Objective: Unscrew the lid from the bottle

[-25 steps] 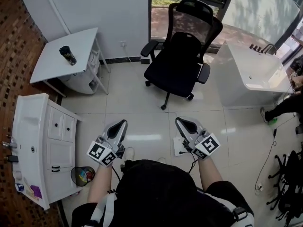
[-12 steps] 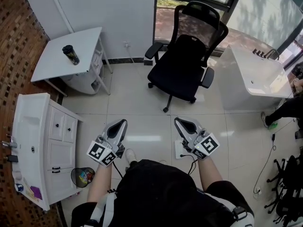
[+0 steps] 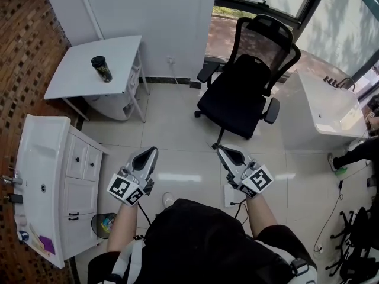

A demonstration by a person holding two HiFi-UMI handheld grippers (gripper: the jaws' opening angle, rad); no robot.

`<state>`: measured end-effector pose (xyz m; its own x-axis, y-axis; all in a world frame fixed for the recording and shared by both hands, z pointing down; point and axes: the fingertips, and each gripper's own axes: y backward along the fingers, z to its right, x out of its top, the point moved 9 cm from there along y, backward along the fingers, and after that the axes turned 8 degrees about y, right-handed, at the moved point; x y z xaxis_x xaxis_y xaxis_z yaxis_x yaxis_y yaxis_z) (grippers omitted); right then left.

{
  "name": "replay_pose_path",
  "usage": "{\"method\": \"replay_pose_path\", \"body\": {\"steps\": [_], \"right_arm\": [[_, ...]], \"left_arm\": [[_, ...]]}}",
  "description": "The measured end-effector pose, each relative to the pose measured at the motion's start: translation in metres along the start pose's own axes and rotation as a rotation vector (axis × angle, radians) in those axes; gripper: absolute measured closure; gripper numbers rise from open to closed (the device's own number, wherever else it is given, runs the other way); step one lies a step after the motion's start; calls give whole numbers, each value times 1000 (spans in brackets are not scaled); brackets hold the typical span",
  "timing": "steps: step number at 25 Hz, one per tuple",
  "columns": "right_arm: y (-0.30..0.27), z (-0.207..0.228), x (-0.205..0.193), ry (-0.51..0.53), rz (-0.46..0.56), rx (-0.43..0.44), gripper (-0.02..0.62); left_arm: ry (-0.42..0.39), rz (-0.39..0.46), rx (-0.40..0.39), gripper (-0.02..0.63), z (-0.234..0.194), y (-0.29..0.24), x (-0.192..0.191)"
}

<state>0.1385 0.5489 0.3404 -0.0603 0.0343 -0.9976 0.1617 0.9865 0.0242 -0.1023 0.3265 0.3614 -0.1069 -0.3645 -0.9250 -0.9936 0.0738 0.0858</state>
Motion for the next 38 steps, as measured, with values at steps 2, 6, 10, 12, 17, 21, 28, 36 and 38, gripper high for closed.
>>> {"method": "replay_pose_path", "body": {"steps": [2, 6, 10, 12, 17, 21, 28, 36, 38], "right_arm": [[-24, -3, 1, 3, 7, 18, 591], [-75, -15, 0, -2, 26, 57, 591], [-120, -25, -2, -25, 43, 95, 591], [-135, -28, -4, -34, 43, 108, 591], [-167, -31, -14, -35, 20, 152, 591], [-188, -20, -19, -37, 18, 196, 591], [-213, 42, -24, -29, 54, 236, 591], [-231, 116, -23, -19, 59, 293, 591], [-237, 132, -32, -9, 55, 310, 591]], "left_arm": [[-5, 3, 15, 603, -16, 10, 9], [-16, 4, 45, 603, -50, 35, 25], [-14, 15, 87, 604, -80, 59, 37], [-14, 18, 105, 603, -90, 68, 40], [-2, 12, 160, 604, -115, 83, 41], [10, 11, 202, 604, -128, 80, 38], [-19, 41, 236, 603, -144, 30, 47], [-41, 95, 295, 603, -156, -37, 52], [-42, 99, 309, 604, -157, -47, 51]]}}
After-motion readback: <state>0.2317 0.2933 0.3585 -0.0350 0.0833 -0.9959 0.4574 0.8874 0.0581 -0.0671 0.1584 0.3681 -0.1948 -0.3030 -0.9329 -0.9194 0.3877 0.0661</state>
